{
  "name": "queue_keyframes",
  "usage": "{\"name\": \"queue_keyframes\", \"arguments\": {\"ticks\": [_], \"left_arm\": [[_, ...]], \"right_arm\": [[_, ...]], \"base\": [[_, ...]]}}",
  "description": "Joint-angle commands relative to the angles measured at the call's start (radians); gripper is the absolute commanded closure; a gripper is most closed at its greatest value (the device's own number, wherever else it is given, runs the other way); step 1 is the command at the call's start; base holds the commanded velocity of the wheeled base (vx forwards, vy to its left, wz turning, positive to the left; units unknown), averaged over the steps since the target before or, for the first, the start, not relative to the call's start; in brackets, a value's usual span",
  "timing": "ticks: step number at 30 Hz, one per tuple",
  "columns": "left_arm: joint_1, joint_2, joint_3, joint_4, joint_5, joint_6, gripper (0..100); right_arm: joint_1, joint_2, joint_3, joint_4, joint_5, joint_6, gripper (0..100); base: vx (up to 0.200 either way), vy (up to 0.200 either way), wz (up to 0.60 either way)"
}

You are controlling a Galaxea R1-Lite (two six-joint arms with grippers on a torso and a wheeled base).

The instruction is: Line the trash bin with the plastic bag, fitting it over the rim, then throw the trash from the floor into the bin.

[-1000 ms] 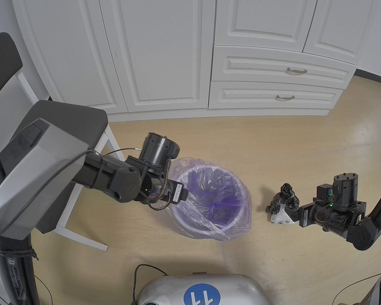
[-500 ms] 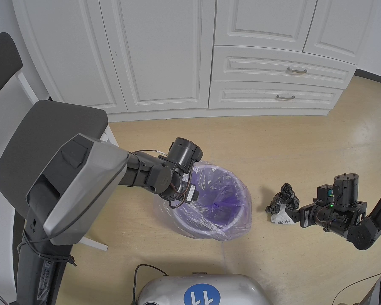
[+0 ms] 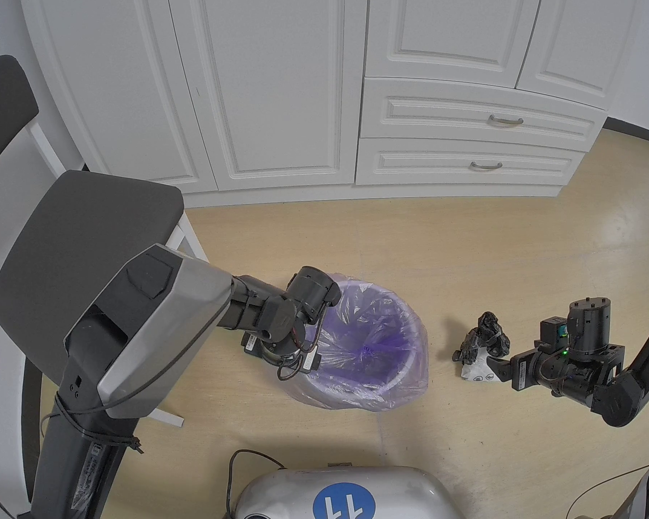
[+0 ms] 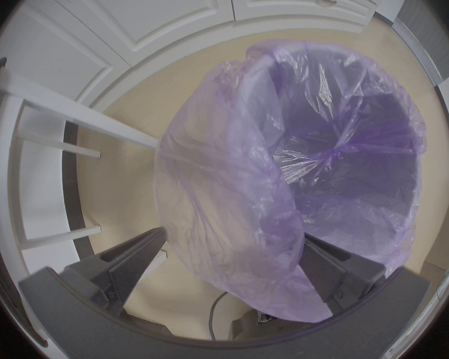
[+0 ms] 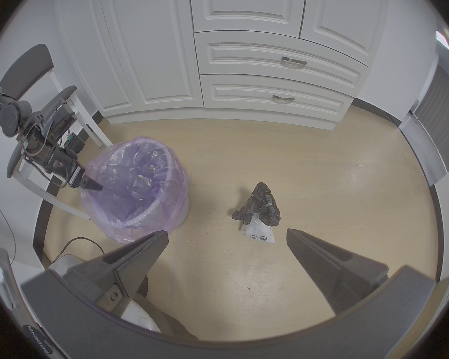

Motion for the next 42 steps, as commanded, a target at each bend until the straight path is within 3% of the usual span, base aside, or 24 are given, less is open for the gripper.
{"name": "queue_keyframes", "arguments": {"ticks": [1,8,15,25,31,42], "left_arm": [[-0.001,-0.107,0.188,-0.102,-0.042,-0.045,0],[-0.001,-0.178,0.412,-0.361,-0.051,-0.051,0],[0.012,-0.195,0.501,-0.564,-0.051,-0.049,0],[0.032,-0.29,0.656,-0.587,-0.059,-0.049,0],[0.033,-0.326,0.743,-0.656,-0.106,-0.046,0],[0.062,-0.199,0.737,-0.657,-0.146,-0.037,0]], "right_arm": [[0.003,0.005,0.0,0.001,0.0,-0.003,0],[0.008,0.019,0.0,0.0,0.0,-0.003,0],[0.011,0.037,0.0,-0.005,0.0,-0.004,0],[0.011,0.036,0.0,-0.005,0.0,-0.004,0],[0.012,0.037,0.0,-0.005,0.0,-0.004,0],[0.014,0.054,0.0,-0.004,0.0,-0.004,0]], "base": [[0.0,0.0,0.0],[0.0,0.0,0.0],[0.0,0.0,0.0],[0.0,0.0,0.0],[0.0,0.0,0.0],[0.0,0.0,0.0]]}}
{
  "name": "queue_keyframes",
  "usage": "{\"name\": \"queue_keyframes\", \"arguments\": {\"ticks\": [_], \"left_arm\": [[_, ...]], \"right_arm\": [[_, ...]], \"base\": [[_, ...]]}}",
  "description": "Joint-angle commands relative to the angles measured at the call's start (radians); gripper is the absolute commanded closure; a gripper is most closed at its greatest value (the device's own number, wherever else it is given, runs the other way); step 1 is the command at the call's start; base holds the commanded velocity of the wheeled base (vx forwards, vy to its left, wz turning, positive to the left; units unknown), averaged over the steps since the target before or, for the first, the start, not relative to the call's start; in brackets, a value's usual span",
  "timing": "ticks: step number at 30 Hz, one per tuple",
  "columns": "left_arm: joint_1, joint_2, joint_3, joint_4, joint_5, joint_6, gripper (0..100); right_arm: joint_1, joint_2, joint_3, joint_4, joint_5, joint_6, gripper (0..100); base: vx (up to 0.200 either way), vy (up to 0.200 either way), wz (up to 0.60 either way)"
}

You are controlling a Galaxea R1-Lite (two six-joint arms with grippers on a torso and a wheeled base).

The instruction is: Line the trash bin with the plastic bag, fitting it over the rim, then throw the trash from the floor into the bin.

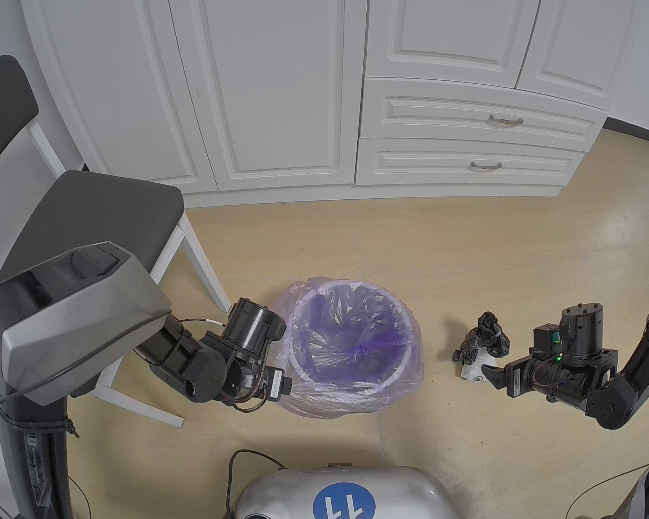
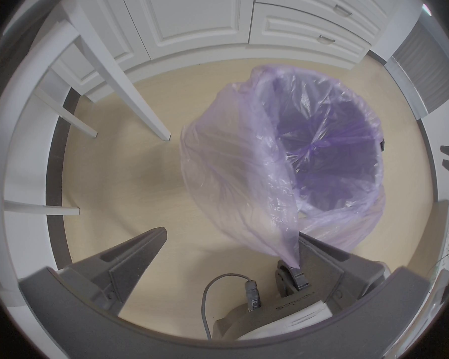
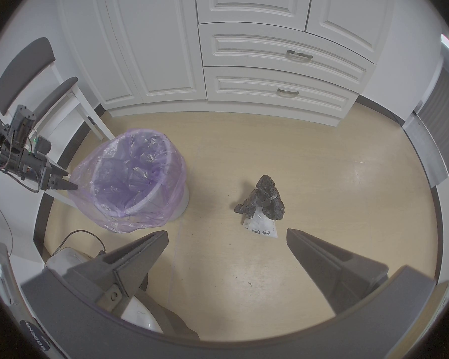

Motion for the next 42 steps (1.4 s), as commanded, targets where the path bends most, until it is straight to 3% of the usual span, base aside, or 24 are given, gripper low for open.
{"name": "queue_keyframes", "arguments": {"ticks": [1,10,15,28,37,42], "left_arm": [[0.021,0.088,-0.025,-0.002,-0.011,0.004,0],[0.095,0.264,-0.225,0.012,-0.014,0.059,0],[0.121,0.301,-0.34,0.059,-0.054,0.062,0],[0.182,0.464,-0.775,0.182,-0.057,0.043,0],[0.19,0.488,-0.763,0.176,-0.058,0.002,0],[0.196,0.553,-0.849,0.191,-0.06,0.005,0]], "right_arm": [[0.0,0.017,-0.001,-0.001,0.0,0.0,0],[-0.004,0.055,-0.011,-0.003,0.0,0.001,0],[-0.012,0.083,-0.023,-0.004,0.0,0.001,0],[-0.012,0.101,-0.031,-0.004,0.0,0.006,0],[-0.012,0.152,-0.034,-0.078,0.0,0.006,0],[-0.01,0.195,-0.021,-0.149,-0.002,0.004,0]], "base": [[0.0,0.0,0.0],[0.0,0.0,0.0],[0.0,0.0,0.0],[0.0,0.0,0.0],[0.0,0.0,0.0],[0.0,0.0,0.0]]}}
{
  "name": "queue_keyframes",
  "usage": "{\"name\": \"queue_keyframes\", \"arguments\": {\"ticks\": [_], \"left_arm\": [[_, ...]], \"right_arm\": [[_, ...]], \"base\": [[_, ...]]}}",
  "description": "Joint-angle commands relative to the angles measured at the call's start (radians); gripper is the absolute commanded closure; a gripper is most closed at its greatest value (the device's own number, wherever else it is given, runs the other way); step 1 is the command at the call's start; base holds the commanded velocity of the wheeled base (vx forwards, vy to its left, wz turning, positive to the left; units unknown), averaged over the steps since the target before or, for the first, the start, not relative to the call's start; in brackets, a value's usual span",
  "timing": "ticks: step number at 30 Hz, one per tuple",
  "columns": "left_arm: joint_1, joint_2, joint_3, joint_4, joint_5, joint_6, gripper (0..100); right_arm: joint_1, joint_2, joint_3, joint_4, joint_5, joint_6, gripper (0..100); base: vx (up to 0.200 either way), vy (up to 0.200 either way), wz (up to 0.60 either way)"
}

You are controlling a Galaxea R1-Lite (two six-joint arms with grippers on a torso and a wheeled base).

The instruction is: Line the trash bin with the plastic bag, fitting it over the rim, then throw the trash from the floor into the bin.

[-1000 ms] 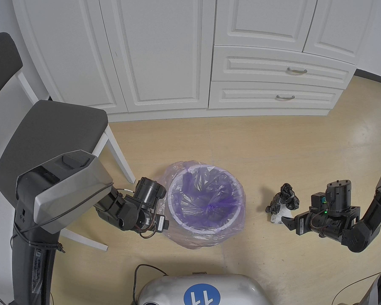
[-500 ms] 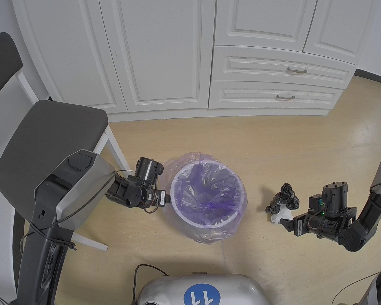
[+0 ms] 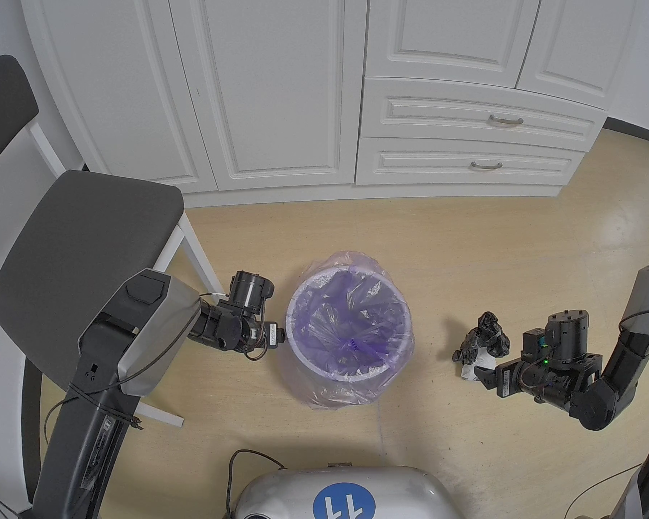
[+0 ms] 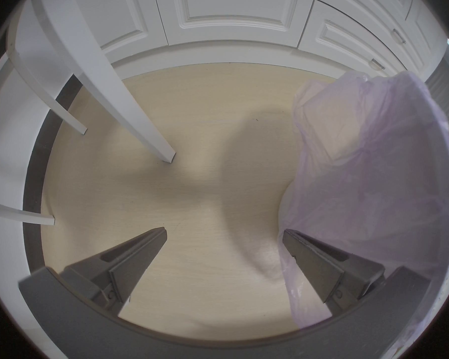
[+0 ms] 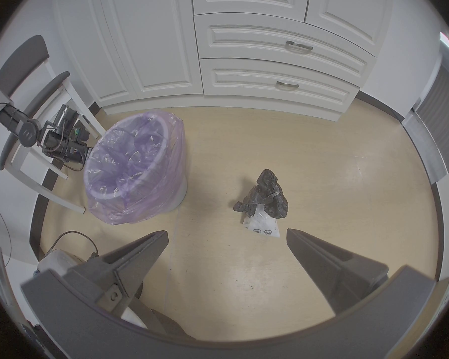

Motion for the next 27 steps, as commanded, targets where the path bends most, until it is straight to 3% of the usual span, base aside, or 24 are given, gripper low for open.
{"name": "queue_keyframes", "arguments": {"ticks": [1,5,10,16,20,27], "left_arm": [[0.008,0.091,-0.1,0.016,-0.001,0.0,0],[0.008,0.122,-0.178,0.064,-0.001,-0.004,0],[0.013,0.048,-0.145,0.084,-0.001,-0.015,0],[0.007,-0.133,0.089,0.076,0.018,0.008,0],[-0.005,-0.291,0.297,0.047,0.094,0.08,0],[-0.005,-0.513,0.504,-0.002,0.116,0.077,0]], "right_arm": [[0.001,0.058,0.008,-0.045,-0.001,-0.002,0],[0.0,0.07,0.007,-0.052,-0.001,-0.002,0],[-0.002,0.062,0.008,-0.053,0.0,0.0,0],[-0.013,0.025,0.012,-0.052,0.0,-0.002,0],[-0.022,-0.016,0.019,-0.044,0.002,-0.002,0],[-0.022,-0.082,0.042,-0.042,0.002,-0.006,0]], "base": [[0.0,0.0,0.0],[0.0,0.0,0.0],[0.0,0.0,0.0],[0.0,0.0,0.0],[0.0,0.0,0.0],[0.0,0.0,0.0]]}}
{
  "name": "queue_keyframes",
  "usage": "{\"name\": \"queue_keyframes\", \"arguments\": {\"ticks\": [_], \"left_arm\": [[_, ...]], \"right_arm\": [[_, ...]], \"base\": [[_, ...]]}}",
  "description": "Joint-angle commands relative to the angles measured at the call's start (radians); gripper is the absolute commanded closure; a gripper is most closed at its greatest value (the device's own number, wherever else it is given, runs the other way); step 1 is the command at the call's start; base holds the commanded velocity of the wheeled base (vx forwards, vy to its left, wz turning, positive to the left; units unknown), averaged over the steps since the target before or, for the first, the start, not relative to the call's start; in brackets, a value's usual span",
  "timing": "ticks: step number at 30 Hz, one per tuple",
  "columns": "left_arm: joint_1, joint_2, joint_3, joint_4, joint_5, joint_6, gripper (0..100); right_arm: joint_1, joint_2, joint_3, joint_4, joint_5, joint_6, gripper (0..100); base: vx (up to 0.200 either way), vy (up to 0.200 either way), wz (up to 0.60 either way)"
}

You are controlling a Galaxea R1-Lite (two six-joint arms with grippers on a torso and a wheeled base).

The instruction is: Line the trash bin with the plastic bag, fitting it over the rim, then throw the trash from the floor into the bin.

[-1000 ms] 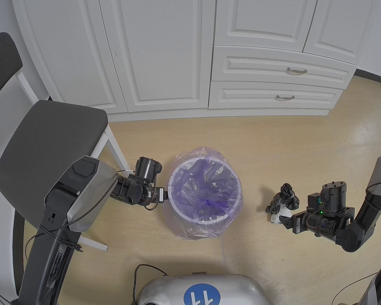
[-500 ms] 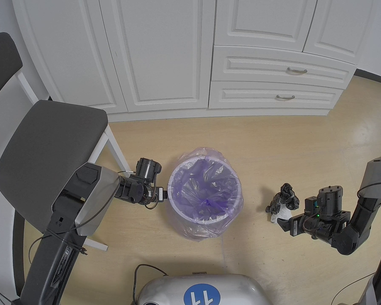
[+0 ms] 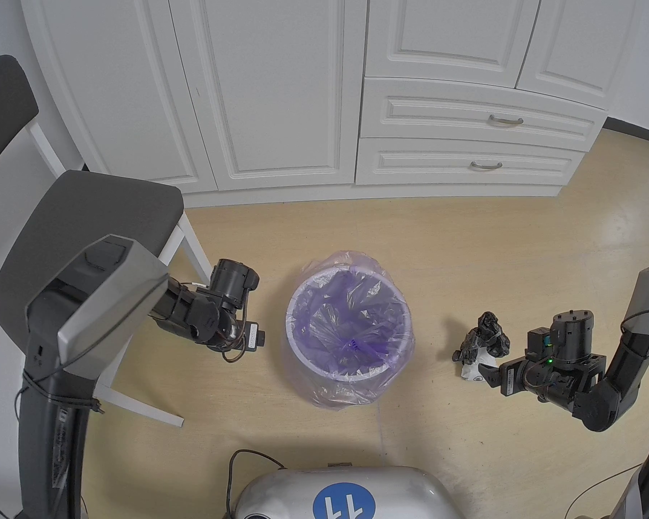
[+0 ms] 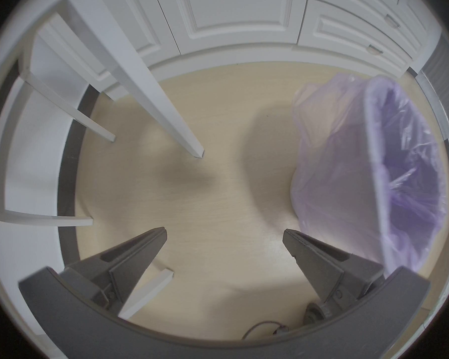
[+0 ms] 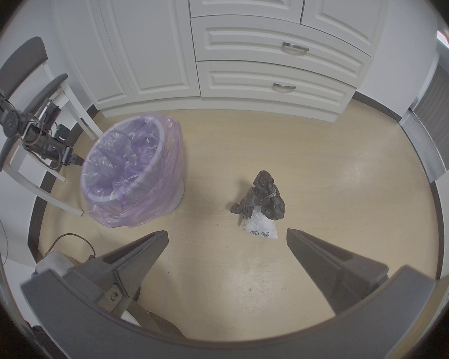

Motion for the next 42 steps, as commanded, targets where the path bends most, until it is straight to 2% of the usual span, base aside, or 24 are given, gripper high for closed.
{"name": "queue_keyframes", "arguments": {"ticks": [1,3,8,14,16,20,26,30,34,37,42], "left_arm": [[-0.005,-0.261,0.197,-0.033,0.027,0.015,0],[-0.005,-0.338,0.292,-0.068,0.027,0.015,0],[-0.007,-0.447,0.409,-0.137,0.019,0.017,0],[-0.051,-0.613,0.573,-0.189,0.013,0.012,0],[-0.088,-0.697,0.672,-0.255,-0.01,0.009,0],[-0.12,-0.777,0.771,-0.336,-0.014,0.009,0],[-0.169,-0.84,0.863,-0.425,-0.022,0.009,0],[-0.199,-0.918,0.922,-0.482,-0.07,0.007,0],[-0.208,-0.987,0.962,-0.493,-0.11,0.004,0],[-0.208,-1.028,0.993,-0.493,-0.111,0.006,0],[-0.203,-1.099,1.01,-0.493,-0.114,-0.025,0]], "right_arm": [[-0.005,-0.085,0.021,0.003,0.001,-0.004,0],[-0.002,-0.112,0.026,0.009,0.001,-0.005,0],[0.005,-0.155,0.029,0.038,0.001,-0.007,0],[0.006,-0.267,0.009,0.176,0.001,-0.019,0],[0.006,-0.316,-0.016,0.261,0.007,-0.019,0],[0.006,-0.353,-0.05,0.367,0.037,-0.012,0],[0.008,-0.353,-0.076,0.434,0.043,-0.007,0],[0.0,-0.358,-0.074,0.433,0.043,-0.007,0],[-0.009,-0.362,-0.073,0.419,0.059,0.002,0],[-0.014,-0.382,-0.062,0.394,0.073,0.008,0],[0.001,-0.404,-0.062,0.423,0.051,0.005,0]], "base": [[0.0,0.0,0.0],[0.0,0.0,0.0],[0.0,0.0,0.0],[0.0,0.0,0.0],[0.0,0.0,0.0],[0.0,0.0,0.0],[0.0,0.0,0.0],[0.0,0.0,0.0],[0.0,0.0,0.0],[0.0,0.0,0.0],[0.0,0.0,0.0]]}}
